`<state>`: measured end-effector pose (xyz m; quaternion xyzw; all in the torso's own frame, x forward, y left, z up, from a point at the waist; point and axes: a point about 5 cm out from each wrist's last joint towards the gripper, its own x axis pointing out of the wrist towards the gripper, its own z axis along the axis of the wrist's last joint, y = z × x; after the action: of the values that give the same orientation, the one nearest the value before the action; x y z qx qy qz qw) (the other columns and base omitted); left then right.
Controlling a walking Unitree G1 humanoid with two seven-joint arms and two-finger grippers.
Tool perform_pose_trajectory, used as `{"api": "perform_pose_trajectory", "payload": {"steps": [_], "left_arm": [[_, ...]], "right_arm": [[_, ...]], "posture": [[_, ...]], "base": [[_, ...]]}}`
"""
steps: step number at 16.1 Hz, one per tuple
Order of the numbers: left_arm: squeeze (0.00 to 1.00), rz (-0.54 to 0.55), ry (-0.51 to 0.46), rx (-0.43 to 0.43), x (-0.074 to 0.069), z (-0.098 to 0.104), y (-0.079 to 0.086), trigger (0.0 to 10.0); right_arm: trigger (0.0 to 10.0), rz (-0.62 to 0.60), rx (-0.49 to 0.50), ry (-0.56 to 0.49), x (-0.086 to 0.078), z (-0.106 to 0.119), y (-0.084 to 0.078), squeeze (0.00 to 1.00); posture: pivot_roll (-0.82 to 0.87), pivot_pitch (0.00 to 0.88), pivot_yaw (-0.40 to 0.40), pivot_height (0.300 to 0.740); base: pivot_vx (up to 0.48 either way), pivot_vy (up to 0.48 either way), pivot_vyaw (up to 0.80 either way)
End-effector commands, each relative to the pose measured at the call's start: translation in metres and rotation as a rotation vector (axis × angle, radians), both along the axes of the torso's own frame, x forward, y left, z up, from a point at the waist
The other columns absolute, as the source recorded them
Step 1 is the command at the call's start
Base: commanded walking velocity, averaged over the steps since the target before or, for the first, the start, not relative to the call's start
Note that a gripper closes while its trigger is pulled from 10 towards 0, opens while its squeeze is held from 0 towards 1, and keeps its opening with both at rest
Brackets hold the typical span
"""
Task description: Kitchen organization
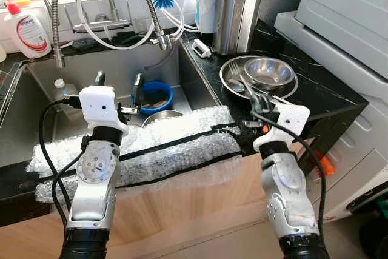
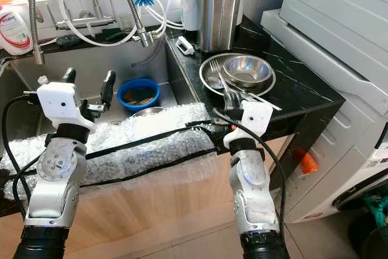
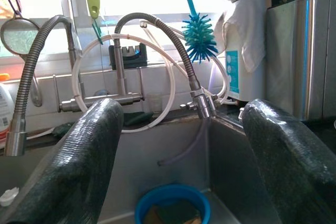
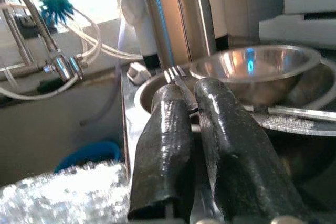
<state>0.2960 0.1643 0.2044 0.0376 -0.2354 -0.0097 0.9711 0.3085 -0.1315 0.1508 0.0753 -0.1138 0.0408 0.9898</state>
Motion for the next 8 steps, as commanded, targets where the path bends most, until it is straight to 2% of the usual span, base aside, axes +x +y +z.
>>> {"api": "perform_pose_trajectory", "payload": {"steps": [1, 3, 4, 5, 8], "left_arm": [[0.00, 0.005, -0.011, 0.015, 0.002, 0.002, -0.002, 10.0], [0.00, 0.006, -0.012, 0.017, 0.002, 0.002, -0.002, 10.0], [0.00, 0.006, -0.012, 0.018, 0.002, 0.002, -0.003, 10.0], [0.00, 0.007, -0.013, 0.018, 0.002, 0.002, -0.003, 10.0], [0.00, 0.014, -0.014, 0.019, 0.002, 0.002, -0.002, 10.0]], "right_arm": [[0.0, 0.009, 0.003, -0.046, 0.001, 0.010, 0.003, 0.00], [0.0, 0.008, 0.009, -0.068, 0.001, 0.013, 0.002, 0.00], [3.0, 0.010, 0.006, -0.072, 0.001, 0.014, 0.002, 0.00], [10.0, 0.009, 0.003, -0.083, 0.001, 0.015, 0.003, 0.00], [10.0, 0.039, -0.029, -0.165, -0.001, 0.031, 0.008, 0.00]], "posture": [[-0.10, 0.000, 0.028, 0.740], [-0.10, 0.000, 0.026, 0.740], [-0.10, 0.000, 0.026, 0.740], [-0.10, 0.000, 0.026, 0.740], [-0.10, 0.000, 0.028, 0.740]], "base": [[0.000, 0.000, 0.00], [0.000, 0.000, 0.00], [0.000, 0.000, 0.00], [0.000, 0.000, 0.00], [0.000, 0.000, 0.00]]}}
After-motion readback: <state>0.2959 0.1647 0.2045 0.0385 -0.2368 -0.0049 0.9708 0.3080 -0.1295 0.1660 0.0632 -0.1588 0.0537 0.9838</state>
